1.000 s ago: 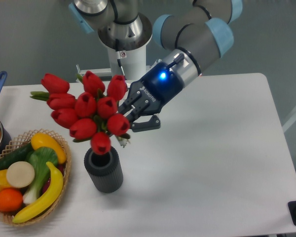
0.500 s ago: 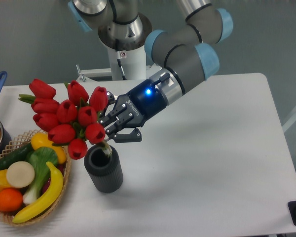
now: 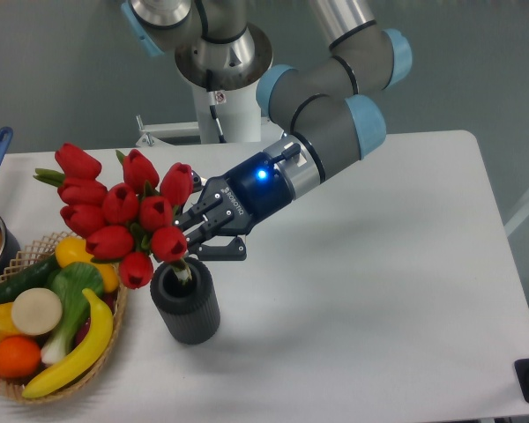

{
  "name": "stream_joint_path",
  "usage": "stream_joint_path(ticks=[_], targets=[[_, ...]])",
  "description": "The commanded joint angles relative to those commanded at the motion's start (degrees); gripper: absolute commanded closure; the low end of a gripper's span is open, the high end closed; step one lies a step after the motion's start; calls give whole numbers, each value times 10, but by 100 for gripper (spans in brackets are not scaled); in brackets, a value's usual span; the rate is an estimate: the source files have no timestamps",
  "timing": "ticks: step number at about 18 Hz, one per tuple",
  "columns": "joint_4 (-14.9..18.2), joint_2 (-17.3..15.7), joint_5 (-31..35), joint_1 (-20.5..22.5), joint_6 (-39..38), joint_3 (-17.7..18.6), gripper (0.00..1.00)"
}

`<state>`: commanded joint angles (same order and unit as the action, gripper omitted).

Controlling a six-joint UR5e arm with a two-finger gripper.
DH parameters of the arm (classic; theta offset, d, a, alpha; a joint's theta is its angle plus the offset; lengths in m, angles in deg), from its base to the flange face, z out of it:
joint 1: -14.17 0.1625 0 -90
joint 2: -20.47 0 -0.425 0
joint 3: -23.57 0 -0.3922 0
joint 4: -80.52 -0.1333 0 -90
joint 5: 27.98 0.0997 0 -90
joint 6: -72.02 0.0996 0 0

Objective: Insert the flowers into the vase
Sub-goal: 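Lower the tulip stems into the black vase opening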

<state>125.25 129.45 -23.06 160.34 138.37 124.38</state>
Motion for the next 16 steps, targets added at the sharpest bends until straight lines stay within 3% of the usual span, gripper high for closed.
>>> stream_joint_path(ticks=[16], targets=[[0, 17, -1, -3, 38, 21, 86]])
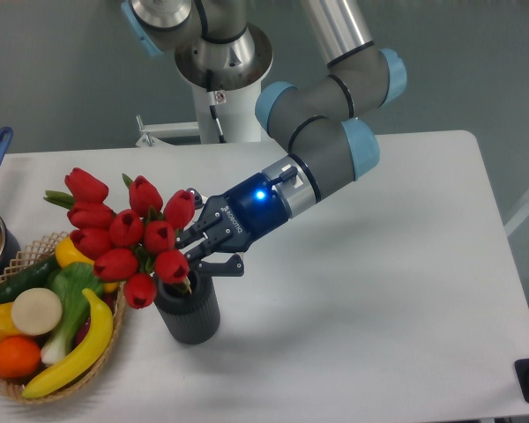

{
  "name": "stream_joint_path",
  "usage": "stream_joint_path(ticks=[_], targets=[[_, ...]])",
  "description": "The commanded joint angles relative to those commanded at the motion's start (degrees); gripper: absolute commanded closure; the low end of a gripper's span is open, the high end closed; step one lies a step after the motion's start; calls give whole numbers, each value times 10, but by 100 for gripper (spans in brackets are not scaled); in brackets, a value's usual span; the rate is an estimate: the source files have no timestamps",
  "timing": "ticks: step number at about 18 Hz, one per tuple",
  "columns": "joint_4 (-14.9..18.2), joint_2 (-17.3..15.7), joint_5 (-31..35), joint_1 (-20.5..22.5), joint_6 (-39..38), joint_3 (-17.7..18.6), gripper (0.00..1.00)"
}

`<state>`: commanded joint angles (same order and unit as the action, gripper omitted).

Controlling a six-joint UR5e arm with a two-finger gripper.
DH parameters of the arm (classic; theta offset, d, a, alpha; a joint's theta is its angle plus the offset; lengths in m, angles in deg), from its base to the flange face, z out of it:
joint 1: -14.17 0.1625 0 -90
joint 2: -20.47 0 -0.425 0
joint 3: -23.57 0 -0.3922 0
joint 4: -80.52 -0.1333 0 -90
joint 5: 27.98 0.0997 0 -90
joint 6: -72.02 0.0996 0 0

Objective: Insert the flowers into the vase
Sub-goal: 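Lower the tulip stems into the black vase opening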

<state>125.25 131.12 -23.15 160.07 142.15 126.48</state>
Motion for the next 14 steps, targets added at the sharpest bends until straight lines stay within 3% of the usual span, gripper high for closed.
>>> stream_joint_path(ticks=[14], targets=[[-1, 16, 2, 2, 25, 23, 85]])
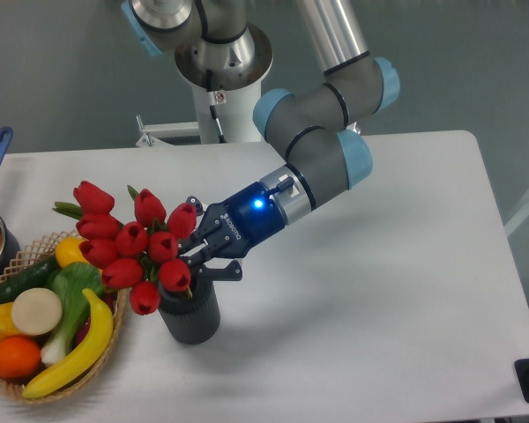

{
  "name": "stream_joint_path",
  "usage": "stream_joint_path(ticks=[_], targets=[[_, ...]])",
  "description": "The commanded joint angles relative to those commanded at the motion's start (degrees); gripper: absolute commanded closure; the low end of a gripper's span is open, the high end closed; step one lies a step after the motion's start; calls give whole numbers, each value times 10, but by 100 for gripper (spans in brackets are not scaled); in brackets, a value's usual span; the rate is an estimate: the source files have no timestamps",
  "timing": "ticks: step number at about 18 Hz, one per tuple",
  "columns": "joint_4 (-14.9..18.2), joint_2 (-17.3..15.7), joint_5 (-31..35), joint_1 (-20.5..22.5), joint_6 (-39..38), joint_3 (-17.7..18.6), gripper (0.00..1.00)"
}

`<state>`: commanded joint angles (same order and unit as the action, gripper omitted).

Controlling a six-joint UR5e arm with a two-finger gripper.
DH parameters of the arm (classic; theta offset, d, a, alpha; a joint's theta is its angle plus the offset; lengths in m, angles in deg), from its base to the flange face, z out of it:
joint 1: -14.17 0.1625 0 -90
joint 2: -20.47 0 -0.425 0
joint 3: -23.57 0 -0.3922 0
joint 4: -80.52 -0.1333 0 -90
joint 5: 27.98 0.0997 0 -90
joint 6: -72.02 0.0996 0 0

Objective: Insert the flowers into the vase
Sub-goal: 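Lower the tulip stems into the black vase opening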

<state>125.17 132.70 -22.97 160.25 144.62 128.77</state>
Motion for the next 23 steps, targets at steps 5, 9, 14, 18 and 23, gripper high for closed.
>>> stream_joint_path(ticks=[5, 9, 14, 18, 23], targets=[[0, 5, 1, 0, 1, 2, 85], [0, 9, 1, 0, 1, 4, 84], [-1, 11, 2, 1, 21, 12, 84], [-1, 13, 2, 2, 22, 12, 84], [-1, 19, 3, 3, 30, 16, 84]])
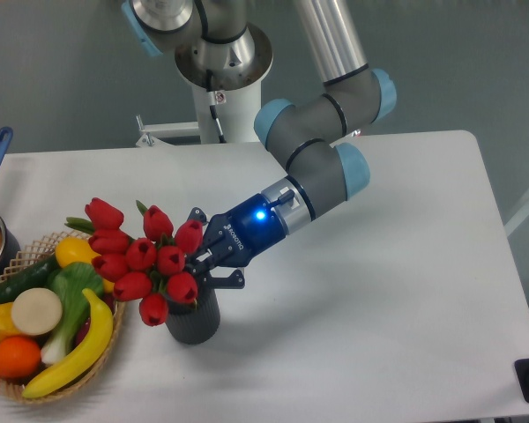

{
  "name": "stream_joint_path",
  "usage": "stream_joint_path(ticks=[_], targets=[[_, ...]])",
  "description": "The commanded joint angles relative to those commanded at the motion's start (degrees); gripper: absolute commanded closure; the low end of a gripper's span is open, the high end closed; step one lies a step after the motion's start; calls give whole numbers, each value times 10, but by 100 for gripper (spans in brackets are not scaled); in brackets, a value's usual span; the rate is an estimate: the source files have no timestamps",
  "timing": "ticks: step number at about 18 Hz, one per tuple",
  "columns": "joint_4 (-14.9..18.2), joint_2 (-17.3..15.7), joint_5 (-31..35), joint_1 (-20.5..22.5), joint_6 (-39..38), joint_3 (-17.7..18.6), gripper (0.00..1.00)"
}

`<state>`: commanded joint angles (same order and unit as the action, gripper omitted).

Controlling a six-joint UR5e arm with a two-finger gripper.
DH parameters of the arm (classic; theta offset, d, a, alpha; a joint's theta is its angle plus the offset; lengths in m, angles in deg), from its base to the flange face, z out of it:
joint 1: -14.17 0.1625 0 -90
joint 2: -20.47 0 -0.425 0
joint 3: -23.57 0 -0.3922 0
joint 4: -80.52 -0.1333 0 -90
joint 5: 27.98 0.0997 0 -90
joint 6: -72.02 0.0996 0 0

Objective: Insert the flowers into the vase
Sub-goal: 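Lower the tulip stems into the black vase opening, then hold the tulips steady inside the vase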

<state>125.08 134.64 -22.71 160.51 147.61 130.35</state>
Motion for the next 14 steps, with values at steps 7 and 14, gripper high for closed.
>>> stream_joint_path(ticks=[7, 14], targets=[[0, 7, 3, 0, 21, 9, 81], [0, 11, 11, 1, 39, 15, 82]])
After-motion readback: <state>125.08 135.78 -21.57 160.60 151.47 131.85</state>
